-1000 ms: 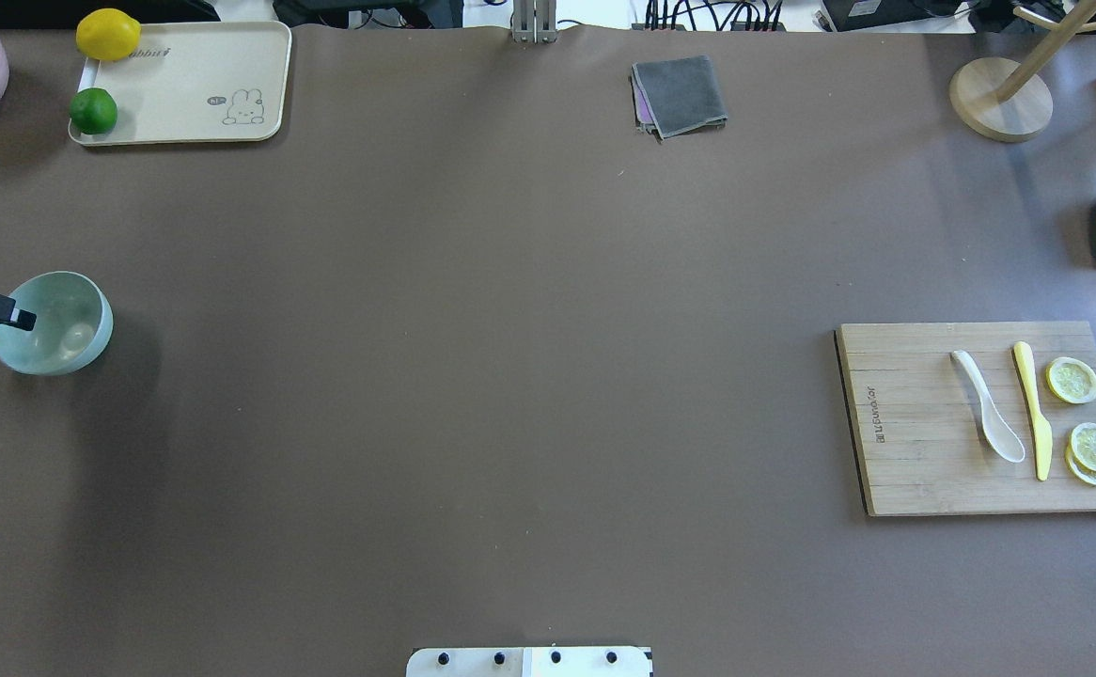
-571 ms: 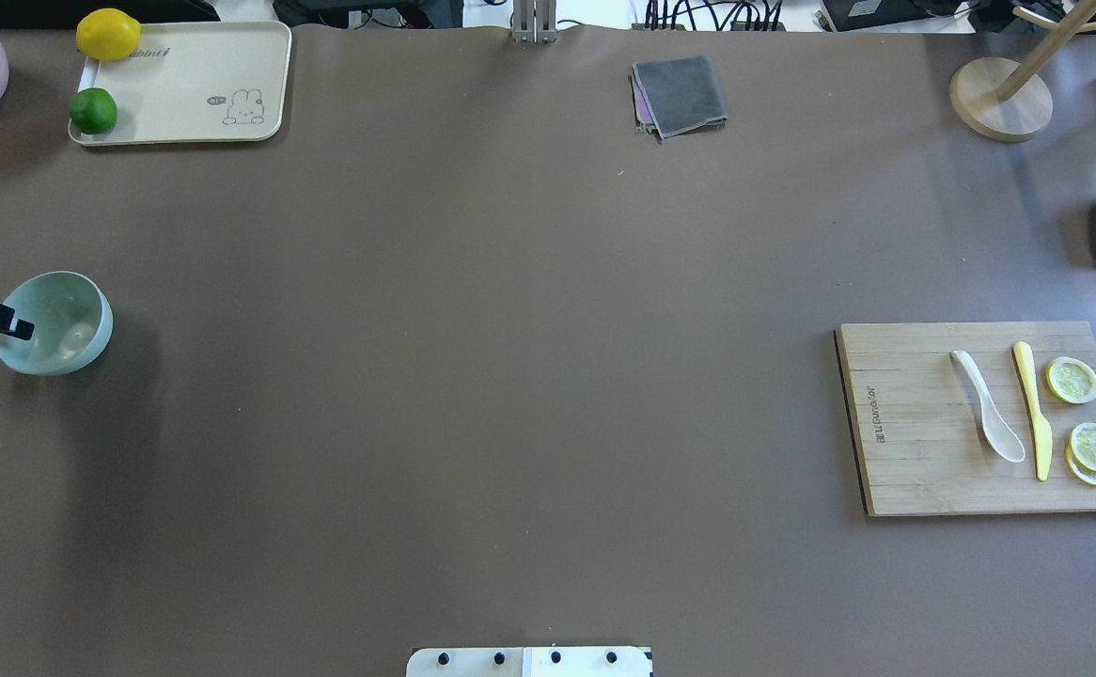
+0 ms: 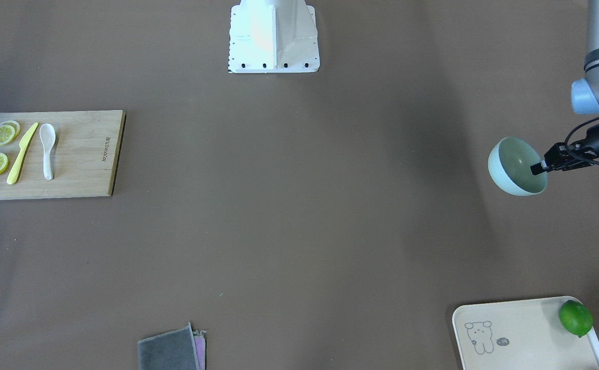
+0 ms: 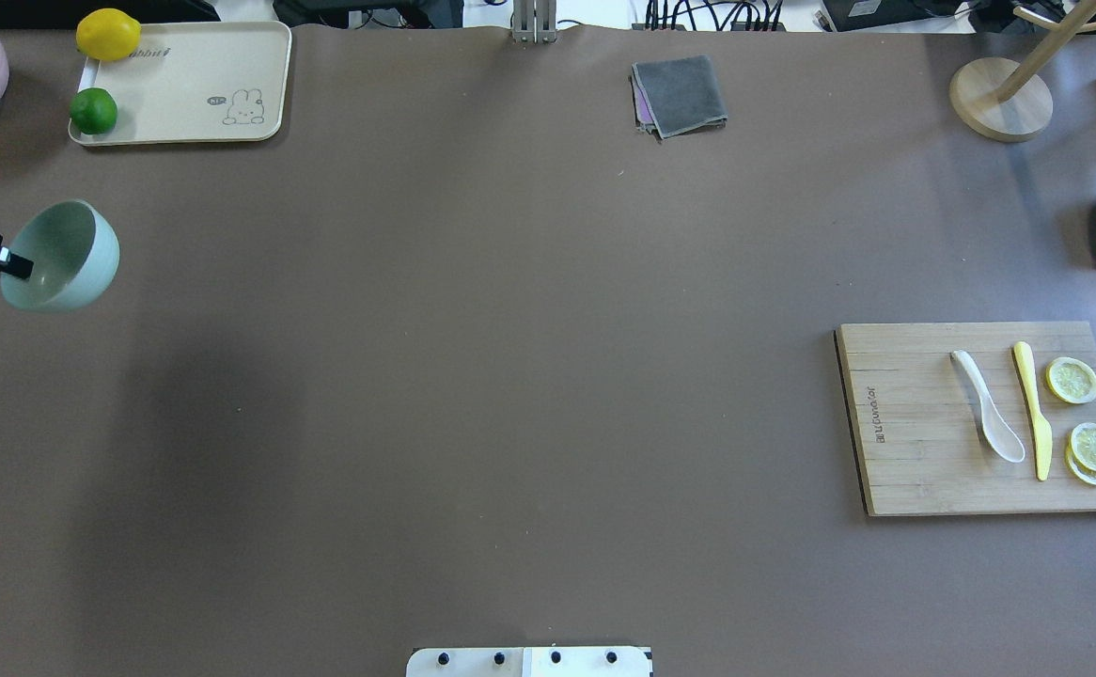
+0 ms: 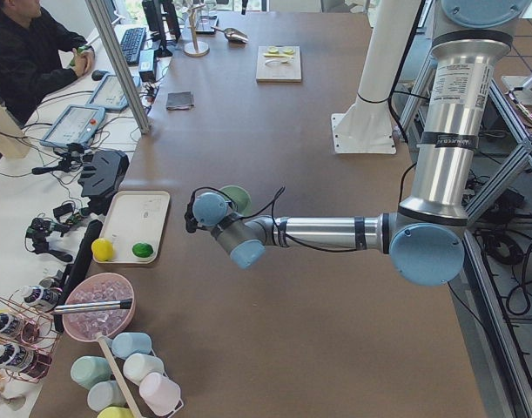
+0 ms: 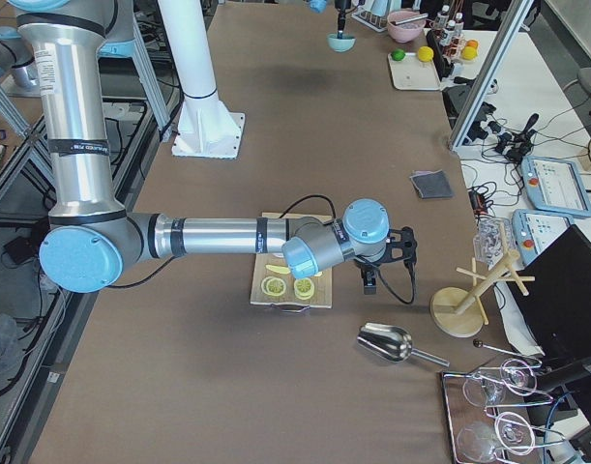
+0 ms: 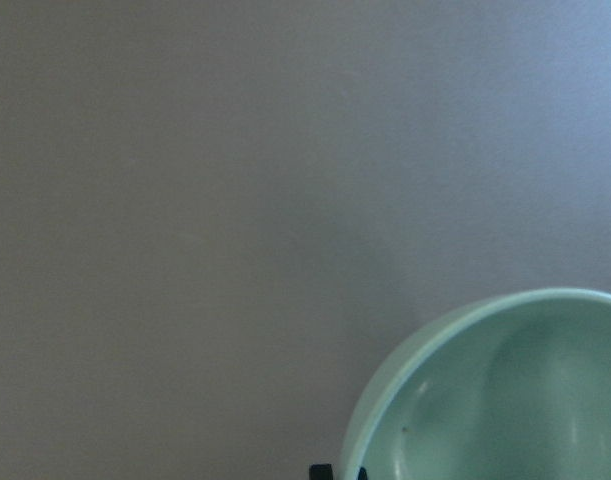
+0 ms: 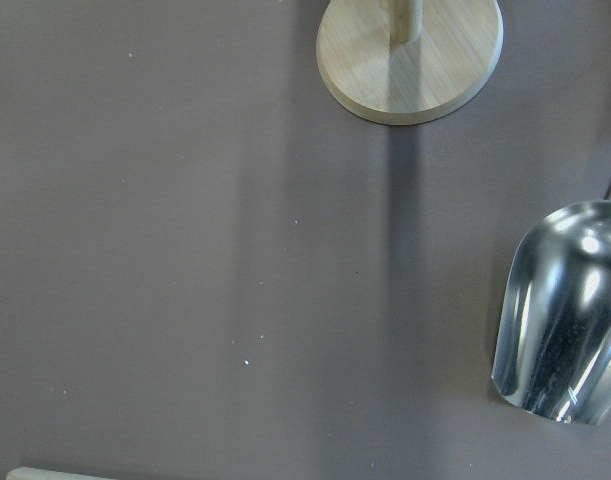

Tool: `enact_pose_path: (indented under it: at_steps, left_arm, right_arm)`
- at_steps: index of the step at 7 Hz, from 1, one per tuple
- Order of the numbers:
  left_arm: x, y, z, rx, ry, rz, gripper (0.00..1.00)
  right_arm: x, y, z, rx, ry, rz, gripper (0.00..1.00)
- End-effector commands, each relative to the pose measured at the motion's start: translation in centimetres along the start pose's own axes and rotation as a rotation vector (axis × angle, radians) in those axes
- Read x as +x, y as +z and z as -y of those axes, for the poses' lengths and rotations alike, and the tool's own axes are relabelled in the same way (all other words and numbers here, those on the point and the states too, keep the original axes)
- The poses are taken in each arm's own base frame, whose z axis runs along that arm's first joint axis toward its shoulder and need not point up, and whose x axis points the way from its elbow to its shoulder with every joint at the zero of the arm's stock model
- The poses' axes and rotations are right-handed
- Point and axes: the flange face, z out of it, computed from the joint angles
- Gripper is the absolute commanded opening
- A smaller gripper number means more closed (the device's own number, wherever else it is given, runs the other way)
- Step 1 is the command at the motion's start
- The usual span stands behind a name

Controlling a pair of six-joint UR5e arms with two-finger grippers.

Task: Place spoon in bowl
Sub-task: 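Grasp the rim of the pale green bowl with the left gripper, then slide the green bowl with the left gripper toward the table center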

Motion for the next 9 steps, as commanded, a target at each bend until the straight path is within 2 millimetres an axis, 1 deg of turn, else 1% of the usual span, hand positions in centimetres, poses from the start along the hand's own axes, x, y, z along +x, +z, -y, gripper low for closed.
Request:
enact_pose_path:
  at_steps: [1, 2, 3, 4, 5, 6, 7, 8, 9]
  left_arm:
    - [11.4, -1.0, 4.0, 0.05, -0.069, -0.015, 0.0]
    - [16.4, 3.8, 3.8, 0.054, -0.088, 0.011, 0.0]
    - [23.4, 8.6, 3.6, 0.095, -0.109, 0.016, 0.0]
    - [31.1, 16.8, 0.1, 0.102, -0.146, 0.027, 0.0]
    - [37.2, 21.3, -1.7, 0.159, -0.129, 0.083, 0.0]
    - [42.8, 24.7, -3.9, 0.184, -0.128, 0.169, 0.0]
    - [45.5, 27.7, -6.4, 0.179, -0.114, 0.211, 0.0]
    - [45.3, 30.6, -7.8, 0.212, -0.091, 0.255, 0.0]
    - [44.5, 31.6, -8.2, 0.208, -0.078, 0.276, 0.0]
  right_arm:
    - [-0.2, -0.2, 0.0, 0.004, 0.025, 0.001, 1.0]
    - [-0.1, -0.1, -0.1, 0.002, 0.031, 0.0, 1.0]
    - [0.1, 0.1, 0.0, -0.001, 0.036, -0.007, 1.0]
    - [0.2, 0.2, -0.1, -0.002, 0.037, -0.006, 1.0]
    - [0.5, 0.5, -0.6, -0.01, 0.04, -0.006, 1.0]
    - [0.0, 0.9, -0.6, -0.018, 0.031, -0.003, 1.0]
    - [-0.2, 1.2, -0.6, -0.025, 0.032, 0.0, 1.0]
    - [-0.2, 1.3, -0.7, -0.014, 0.013, 0.001, 1.0]
    - [-0.2, 1.3, -0.7, 0.002, -0.009, 0.007, 1.0]
